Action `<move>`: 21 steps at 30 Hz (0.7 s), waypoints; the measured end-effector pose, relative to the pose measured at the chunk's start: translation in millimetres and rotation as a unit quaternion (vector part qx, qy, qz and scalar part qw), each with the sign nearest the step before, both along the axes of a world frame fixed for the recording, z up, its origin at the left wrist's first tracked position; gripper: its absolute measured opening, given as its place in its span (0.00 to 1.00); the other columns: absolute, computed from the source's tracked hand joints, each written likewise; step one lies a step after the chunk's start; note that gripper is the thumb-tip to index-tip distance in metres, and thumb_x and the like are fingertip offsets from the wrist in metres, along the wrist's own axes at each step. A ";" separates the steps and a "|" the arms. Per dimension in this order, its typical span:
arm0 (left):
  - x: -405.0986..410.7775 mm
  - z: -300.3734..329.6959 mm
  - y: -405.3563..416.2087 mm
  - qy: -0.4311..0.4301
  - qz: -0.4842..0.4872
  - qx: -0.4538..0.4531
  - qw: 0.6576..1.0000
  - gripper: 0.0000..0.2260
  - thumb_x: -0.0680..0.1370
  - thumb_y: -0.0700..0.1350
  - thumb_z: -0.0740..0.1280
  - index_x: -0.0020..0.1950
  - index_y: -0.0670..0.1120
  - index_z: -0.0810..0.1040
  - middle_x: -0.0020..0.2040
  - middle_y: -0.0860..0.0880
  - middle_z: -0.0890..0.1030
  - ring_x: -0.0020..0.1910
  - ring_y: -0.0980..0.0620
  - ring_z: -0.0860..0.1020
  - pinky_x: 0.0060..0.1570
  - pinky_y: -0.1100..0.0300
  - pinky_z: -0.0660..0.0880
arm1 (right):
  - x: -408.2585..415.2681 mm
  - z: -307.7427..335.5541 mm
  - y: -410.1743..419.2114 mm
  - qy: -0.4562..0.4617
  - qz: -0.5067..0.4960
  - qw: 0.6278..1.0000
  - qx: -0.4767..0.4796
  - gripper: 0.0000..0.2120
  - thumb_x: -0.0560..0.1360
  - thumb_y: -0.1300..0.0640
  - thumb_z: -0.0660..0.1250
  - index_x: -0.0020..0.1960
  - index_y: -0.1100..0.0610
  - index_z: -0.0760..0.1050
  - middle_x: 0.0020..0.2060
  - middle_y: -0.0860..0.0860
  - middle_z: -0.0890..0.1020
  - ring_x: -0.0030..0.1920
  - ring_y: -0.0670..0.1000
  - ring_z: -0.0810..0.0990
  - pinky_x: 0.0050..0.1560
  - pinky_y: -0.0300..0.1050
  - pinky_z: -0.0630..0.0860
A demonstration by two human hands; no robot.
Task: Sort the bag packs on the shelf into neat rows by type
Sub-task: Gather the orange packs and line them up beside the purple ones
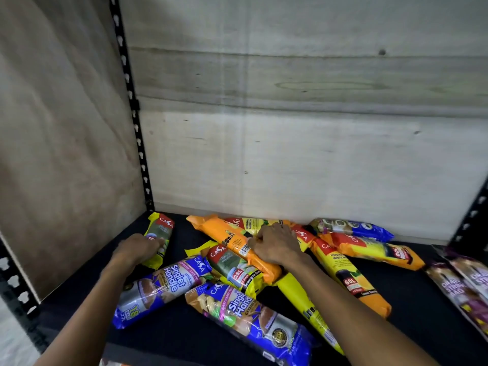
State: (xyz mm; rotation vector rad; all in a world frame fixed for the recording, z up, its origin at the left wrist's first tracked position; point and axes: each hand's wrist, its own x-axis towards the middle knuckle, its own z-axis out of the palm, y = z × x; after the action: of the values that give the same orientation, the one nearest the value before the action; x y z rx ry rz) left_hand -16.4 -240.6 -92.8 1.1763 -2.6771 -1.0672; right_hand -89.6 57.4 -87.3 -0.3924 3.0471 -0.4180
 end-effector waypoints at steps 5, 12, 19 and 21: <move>6.4 4.8 12.1 -0.045 0.009 -0.062 0.997 0.33 0.75 0.61 0.67 0.70 0.39 0.68 0.65 0.37 0.75 0.62 0.38 0.75 0.62 0.46 0.72 | 0.0 2.3 9.3 -0.013 0.024 0.999 -0.033 0.26 0.73 0.33 0.59 0.55 0.51 0.82 0.57 0.53 0.81 0.61 0.57 0.76 0.62 0.53 0.72; 4.8 26.9 76.2 0.007 -0.060 -0.266 0.962 0.29 0.78 0.61 0.62 0.71 0.43 0.69 0.71 0.38 0.70 0.69 0.36 0.67 0.64 0.43 0.69 | 9.4 12.6 43.4 0.021 -0.011 0.998 -0.062 0.23 0.78 0.41 0.63 0.66 0.54 0.76 0.66 0.57 0.73 0.69 0.59 0.66 0.68 0.51 0.65; -9.6 28.4 173.6 0.103 -0.282 -0.158 0.941 0.25 0.76 0.63 0.63 0.65 0.49 0.78 0.64 0.48 0.80 0.60 0.46 0.78 0.58 0.50 0.76 | 1.9 19.0 84.9 -0.001 -0.114 0.991 -0.073 0.25 0.77 0.42 0.63 0.63 0.62 0.74 0.63 0.59 0.78 0.65 0.59 0.74 0.61 0.49 0.72; -17.1 23.7 189.7 0.094 -0.284 -0.137 0.945 0.24 0.76 0.63 0.63 0.63 0.47 0.79 0.62 0.47 0.80 0.59 0.46 0.78 0.56 0.51 0.76 | 3.5 23.0 88.3 -0.032 -0.128 0.986 -0.101 0.25 0.77 0.42 0.63 0.61 0.63 0.74 0.52 0.57 0.82 0.56 0.58 0.81 0.49 0.46 0.75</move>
State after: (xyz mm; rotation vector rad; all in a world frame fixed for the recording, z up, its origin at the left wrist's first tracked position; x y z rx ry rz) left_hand -33.4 -50.9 -69.0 0.2409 -2.9412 -0.7483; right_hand -86.1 145.7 -64.3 0.0094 3.0081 -0.7398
